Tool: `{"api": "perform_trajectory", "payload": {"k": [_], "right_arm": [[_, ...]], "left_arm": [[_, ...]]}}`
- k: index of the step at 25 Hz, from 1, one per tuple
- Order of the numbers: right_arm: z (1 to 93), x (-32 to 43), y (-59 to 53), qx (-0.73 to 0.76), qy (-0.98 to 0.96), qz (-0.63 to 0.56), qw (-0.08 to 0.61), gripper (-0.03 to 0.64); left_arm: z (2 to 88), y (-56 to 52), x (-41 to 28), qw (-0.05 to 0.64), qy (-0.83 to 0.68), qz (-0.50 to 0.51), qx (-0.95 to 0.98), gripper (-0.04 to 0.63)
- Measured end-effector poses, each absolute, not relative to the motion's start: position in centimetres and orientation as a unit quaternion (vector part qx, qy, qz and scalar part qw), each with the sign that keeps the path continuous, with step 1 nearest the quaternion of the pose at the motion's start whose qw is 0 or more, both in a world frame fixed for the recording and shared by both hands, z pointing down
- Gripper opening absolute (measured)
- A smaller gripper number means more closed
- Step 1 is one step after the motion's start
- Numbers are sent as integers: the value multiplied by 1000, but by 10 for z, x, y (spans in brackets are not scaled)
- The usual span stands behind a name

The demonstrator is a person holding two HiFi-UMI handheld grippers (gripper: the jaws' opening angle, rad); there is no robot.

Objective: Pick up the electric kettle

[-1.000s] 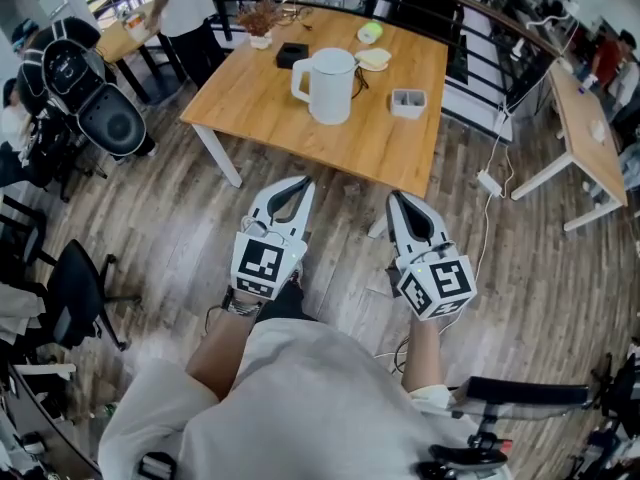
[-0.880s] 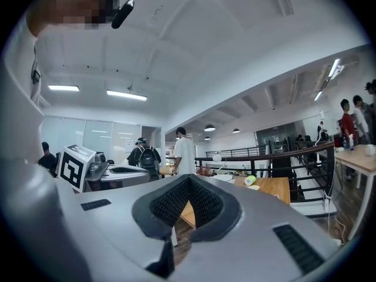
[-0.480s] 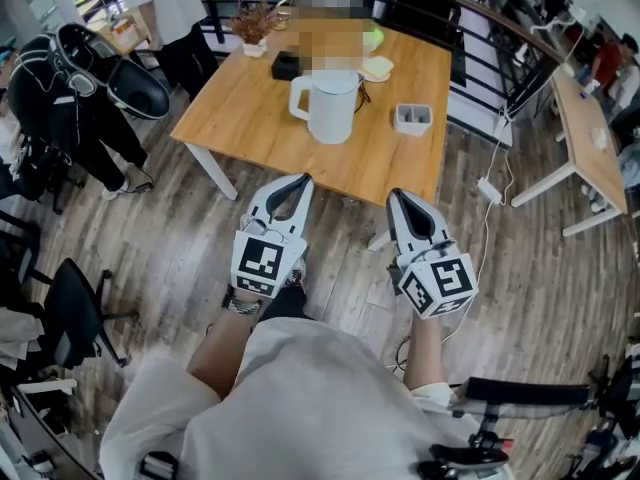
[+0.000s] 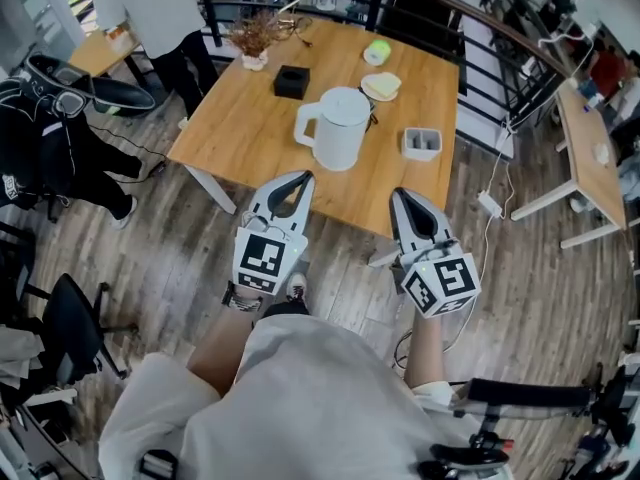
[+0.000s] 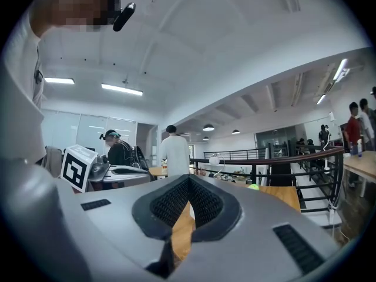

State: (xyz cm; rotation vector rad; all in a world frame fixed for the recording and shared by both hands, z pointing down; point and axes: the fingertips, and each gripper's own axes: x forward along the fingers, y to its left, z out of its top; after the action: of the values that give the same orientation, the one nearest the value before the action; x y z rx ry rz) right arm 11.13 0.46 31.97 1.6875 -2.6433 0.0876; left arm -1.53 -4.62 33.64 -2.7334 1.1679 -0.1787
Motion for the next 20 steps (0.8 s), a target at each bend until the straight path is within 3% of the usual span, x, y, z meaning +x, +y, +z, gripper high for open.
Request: {"api": "perform_trajectory", "payload": {"k": [20], "right_arm": [[338,105,-90,572,-818,56,11,11]], "left_arm": [[353,-144,-28,68,371,-80,-922,3]]}}
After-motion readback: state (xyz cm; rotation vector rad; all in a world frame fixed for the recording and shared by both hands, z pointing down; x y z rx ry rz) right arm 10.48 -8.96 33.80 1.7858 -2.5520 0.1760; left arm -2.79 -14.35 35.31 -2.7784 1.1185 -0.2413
